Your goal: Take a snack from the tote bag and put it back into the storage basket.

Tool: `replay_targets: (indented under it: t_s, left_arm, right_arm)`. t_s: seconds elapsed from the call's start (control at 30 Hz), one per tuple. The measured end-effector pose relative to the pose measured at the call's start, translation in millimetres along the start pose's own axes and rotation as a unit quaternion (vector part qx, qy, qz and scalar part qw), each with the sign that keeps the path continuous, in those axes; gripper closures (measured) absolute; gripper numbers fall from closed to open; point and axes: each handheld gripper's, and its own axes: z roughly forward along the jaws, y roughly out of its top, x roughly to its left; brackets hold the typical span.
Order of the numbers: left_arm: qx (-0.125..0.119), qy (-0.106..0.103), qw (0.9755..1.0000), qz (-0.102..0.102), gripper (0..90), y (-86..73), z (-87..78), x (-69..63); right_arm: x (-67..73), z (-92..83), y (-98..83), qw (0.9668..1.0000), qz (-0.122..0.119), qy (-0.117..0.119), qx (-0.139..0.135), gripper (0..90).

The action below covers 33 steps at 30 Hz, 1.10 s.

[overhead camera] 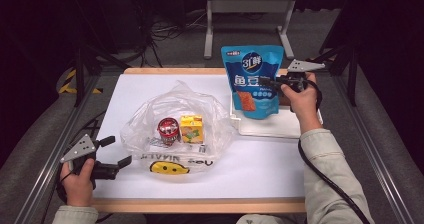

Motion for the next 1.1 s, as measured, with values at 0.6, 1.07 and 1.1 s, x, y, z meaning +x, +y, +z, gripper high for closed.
replay_targets:
  t_s: [0.6,1.07,1.1]
  left_arm:
    - [-0.002,-0.001,1.0000,-0.003,2.3,0.3,0.4,-0.8]
    - [0.000,-0.004,1.0000,0.002,2.4,2.1,2.7,-0.7]
    - [-0.001,-0.004,1.0000,0.002,2.4,2.3,3.1,-0.6]
  right_arm:
    - [-13.8,-6.8,-4.5,0.9976,-0.040,-0.042,0.037,80.9]
    - [-10.7,-7.8,-9.6,0.9958,-0.061,-0.051,0.045,79.8]
    - [-10.1,-7.1,-10.2,0.9961,-0.059,-0.049,0.044,79.9]
